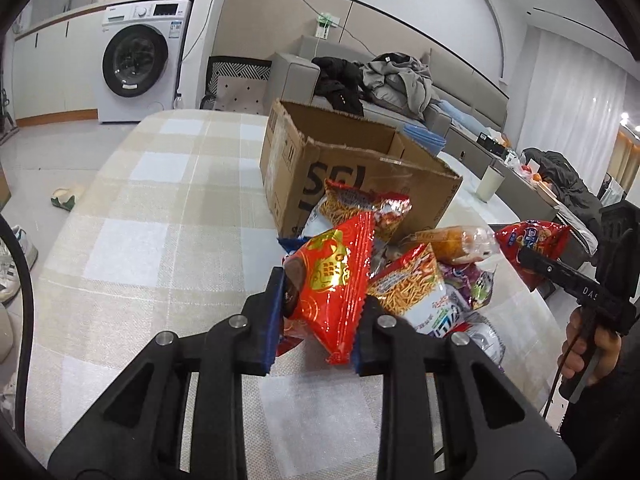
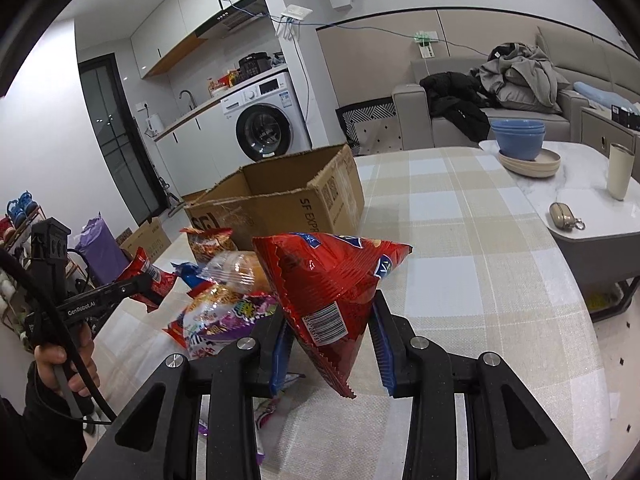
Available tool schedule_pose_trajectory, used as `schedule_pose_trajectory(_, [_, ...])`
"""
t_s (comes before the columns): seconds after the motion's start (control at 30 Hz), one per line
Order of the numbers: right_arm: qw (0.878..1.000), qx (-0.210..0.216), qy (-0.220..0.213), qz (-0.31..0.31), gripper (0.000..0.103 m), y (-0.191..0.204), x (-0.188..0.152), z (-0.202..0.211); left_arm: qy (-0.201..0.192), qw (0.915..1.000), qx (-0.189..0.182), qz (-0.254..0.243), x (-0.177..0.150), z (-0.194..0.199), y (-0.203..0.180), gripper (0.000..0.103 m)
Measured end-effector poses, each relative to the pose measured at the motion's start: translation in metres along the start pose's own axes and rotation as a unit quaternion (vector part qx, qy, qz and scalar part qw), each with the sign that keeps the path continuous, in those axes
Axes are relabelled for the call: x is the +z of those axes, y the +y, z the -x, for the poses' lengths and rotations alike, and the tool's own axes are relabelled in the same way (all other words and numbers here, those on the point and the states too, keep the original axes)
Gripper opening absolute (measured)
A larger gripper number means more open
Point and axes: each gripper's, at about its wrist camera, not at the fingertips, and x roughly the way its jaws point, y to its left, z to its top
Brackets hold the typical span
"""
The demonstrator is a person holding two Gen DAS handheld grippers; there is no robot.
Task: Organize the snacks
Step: 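Carry both red bags over the cardboard box and open both tools to drop them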
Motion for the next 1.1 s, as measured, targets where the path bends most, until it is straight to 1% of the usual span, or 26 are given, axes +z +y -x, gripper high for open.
schedule_pose_trajectory(0.13, [1.0, 0.01, -0.018, 0.005, 0.036, 0.008, 0.005, 0.006, -0.013, 0.9999, -0.002, -0.007, 0.008, 0.016, -0.005, 0.023])
schedule_pose_trajectory(0.27, [0.999, 0.019, -0.034, 0.01, 0.036, 0.015, 0.01, 0.009, -0.022, 0.9997, -0.001, -0.015, 0.016, 0.023, -0.013, 0.023])
schedule_pose_trajectory(0.7, [0.998, 0.038, -0.051, 0.029, 0.036, 0.036, 0.041, -0.003, -0.049, 0.9978, -0.009, -0.044, 0.062, 0.042, -0.039, 0.023])
schedule_pose_trajectory(0.83, [0.997, 0.038, -0.055, 0.029, 0.036, 0.04, 0.051, -0.009, -0.047, 0.9977, -0.008, -0.048, 0.072, 0.036, -0.047, 0.023])
schedule_pose_trajectory(1.1, [0.997, 0.038, -0.049, 0.034, 0.036, 0.045, 0.07, -0.027, -0.044, 0.9974, -0.005, -0.056, 0.091, 0.018, -0.061, 0.023])
